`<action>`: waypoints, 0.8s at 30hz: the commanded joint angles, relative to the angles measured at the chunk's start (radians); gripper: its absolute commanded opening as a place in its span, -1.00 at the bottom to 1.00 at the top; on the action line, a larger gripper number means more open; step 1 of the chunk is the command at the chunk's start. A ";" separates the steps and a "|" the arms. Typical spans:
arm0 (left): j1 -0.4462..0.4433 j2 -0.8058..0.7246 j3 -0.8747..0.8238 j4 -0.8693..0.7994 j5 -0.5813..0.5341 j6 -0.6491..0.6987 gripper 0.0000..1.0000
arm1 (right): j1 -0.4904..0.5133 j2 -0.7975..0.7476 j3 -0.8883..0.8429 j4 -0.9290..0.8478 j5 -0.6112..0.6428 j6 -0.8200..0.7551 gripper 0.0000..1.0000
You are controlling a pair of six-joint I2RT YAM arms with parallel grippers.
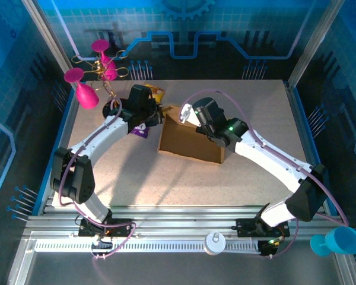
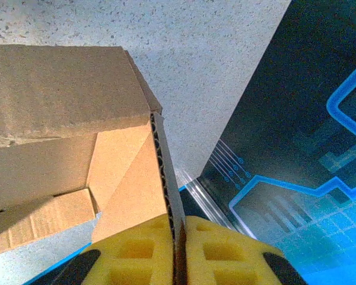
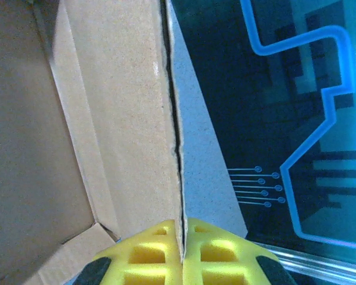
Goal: Fold the paper box
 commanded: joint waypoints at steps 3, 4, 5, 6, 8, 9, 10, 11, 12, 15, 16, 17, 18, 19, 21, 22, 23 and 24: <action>-0.036 -0.021 -0.043 0.039 -0.071 -0.239 -0.89 | 0.035 0.000 0.049 0.012 0.051 0.195 -1.00; -0.040 -0.022 -0.047 0.039 -0.073 -0.244 -0.91 | 0.035 0.007 0.065 -0.013 0.055 0.235 -0.99; -0.042 -0.022 -0.051 0.042 -0.074 -0.247 -0.93 | 0.034 0.016 0.078 -0.035 0.057 0.274 -0.92; -0.042 -0.021 -0.056 0.046 -0.071 -0.247 -0.94 | 0.032 0.020 0.093 -0.056 0.055 0.311 -0.83; -0.042 -0.017 -0.076 0.071 -0.055 -0.249 -0.97 | 0.018 0.020 0.126 -0.105 0.022 0.399 -0.48; -0.041 -0.016 -0.084 0.082 -0.048 -0.251 -0.97 | 0.012 0.017 0.141 -0.123 0.013 0.432 -0.30; -0.041 -0.013 -0.091 0.091 -0.039 -0.246 -0.99 | 0.004 0.012 0.160 -0.143 0.003 0.475 -0.14; -0.042 -0.011 -0.100 0.110 -0.029 -0.244 -0.99 | -0.007 0.003 0.192 -0.170 -0.009 0.517 0.00; -0.041 -0.007 -0.110 0.129 -0.021 -0.239 -0.99 | -0.017 -0.004 0.221 -0.194 -0.023 0.553 0.10; -0.041 0.003 -0.135 0.187 0.011 -0.224 -1.00 | -0.078 -0.034 0.322 -0.286 -0.082 0.704 0.34; -0.041 0.004 -0.139 0.191 0.016 -0.216 -1.00 | -0.116 -0.044 0.353 -0.320 -0.116 0.763 0.39; -0.041 0.002 -0.141 0.188 0.020 -0.208 -1.00 | -0.167 -0.056 0.379 -0.355 -0.158 0.836 0.41; -0.042 0.001 -0.144 0.189 0.023 -0.204 -1.00 | -0.221 -0.067 0.397 -0.384 -0.204 0.897 0.41; -0.041 0.001 -0.149 0.193 0.027 -0.200 -1.00 | -0.299 -0.076 0.404 -0.409 -0.272 0.963 0.38; -0.041 0.002 -0.157 0.202 0.037 -0.195 -1.00 | -0.473 -0.090 0.383 -0.436 -0.432 1.089 0.35; -0.042 0.002 -0.161 0.207 0.041 -0.194 -1.00 | -0.573 -0.091 0.354 -0.435 -0.539 1.154 0.35; -0.041 0.002 -0.164 0.208 0.044 -0.193 -1.00 | -0.665 -0.088 0.316 -0.421 -0.646 1.218 0.35; -0.041 0.002 -0.165 0.210 0.047 -0.192 -1.00 | -0.736 -0.081 0.285 -0.411 -0.733 1.276 0.34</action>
